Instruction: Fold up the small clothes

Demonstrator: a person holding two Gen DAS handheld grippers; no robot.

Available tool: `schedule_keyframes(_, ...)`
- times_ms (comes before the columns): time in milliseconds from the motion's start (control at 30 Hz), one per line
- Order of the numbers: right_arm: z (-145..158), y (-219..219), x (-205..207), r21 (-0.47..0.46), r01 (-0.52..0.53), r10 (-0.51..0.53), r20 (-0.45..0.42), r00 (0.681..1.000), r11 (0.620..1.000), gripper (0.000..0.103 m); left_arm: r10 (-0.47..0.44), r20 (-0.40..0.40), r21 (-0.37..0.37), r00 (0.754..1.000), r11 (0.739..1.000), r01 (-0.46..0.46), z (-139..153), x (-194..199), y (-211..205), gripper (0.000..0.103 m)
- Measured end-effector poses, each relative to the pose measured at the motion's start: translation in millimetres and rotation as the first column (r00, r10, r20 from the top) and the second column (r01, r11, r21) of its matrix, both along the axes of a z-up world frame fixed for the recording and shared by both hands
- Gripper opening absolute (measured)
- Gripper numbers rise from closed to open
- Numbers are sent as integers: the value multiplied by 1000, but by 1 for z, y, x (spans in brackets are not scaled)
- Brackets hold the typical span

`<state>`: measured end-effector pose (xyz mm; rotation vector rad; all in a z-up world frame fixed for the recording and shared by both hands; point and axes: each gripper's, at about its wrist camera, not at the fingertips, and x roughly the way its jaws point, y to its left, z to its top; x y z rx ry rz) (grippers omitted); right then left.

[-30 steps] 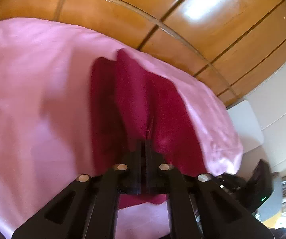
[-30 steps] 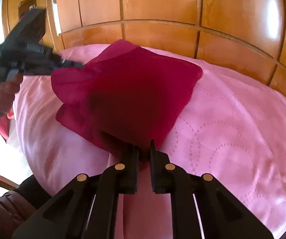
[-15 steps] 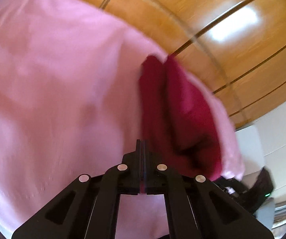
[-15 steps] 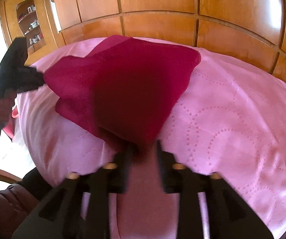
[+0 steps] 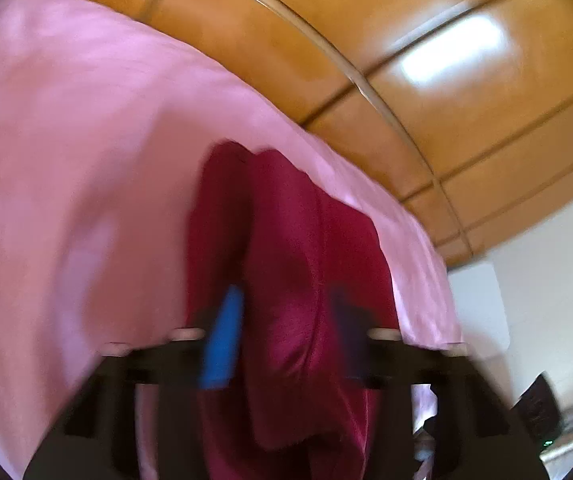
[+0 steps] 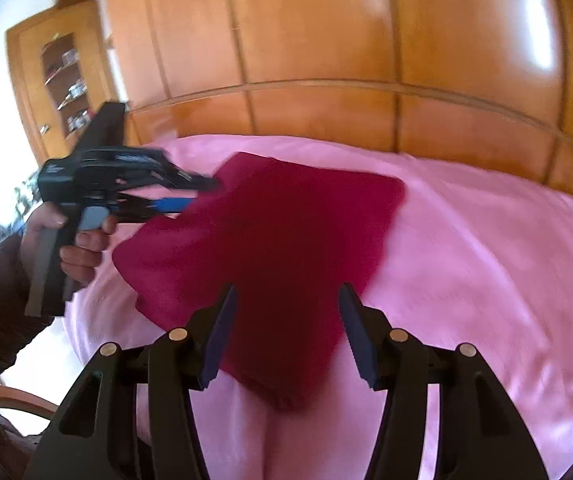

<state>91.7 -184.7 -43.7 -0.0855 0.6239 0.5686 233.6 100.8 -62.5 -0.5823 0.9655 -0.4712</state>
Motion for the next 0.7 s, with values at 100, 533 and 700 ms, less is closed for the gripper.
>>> schedule_keyframes(100,-6,30,8,-34,-47,48,18,999,998,52,6,36,69,999,998,-9,-1,-2,-6,9)
schedule_keyframes(533,-68,98,-20,-183,-141,144,4,990,973,51,125,65,254,990,957,-138,-11,-22,6,18)
schedule_keyframes(700,-47,71,-13,-77,-197,192,-68,979,977,55,130,260,356,957,908,-220,28,-55,-4,18)
